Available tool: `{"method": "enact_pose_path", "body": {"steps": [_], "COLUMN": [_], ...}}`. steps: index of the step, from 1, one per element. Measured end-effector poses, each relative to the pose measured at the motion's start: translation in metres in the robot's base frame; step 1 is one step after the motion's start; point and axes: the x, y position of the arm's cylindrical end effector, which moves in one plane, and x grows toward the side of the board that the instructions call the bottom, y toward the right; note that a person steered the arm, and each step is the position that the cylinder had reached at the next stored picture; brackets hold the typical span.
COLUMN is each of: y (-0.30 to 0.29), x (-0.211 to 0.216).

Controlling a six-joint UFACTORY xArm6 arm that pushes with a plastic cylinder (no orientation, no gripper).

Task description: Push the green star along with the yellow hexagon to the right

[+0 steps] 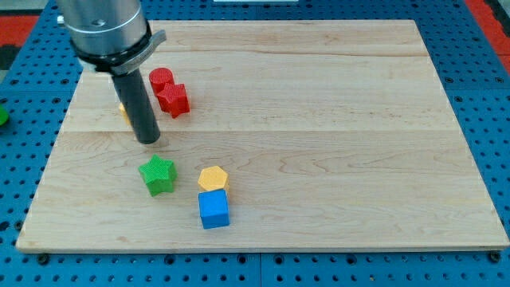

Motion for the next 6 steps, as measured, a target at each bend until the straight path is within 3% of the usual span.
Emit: {"method": "enact_pose_path", "body": {"steps": [1,2,3,4,6], "y": [-0.042,-0.048,-0.043,0.006,0.028], "x": [0.011,0.025,0.048,0.053,0.057]}}
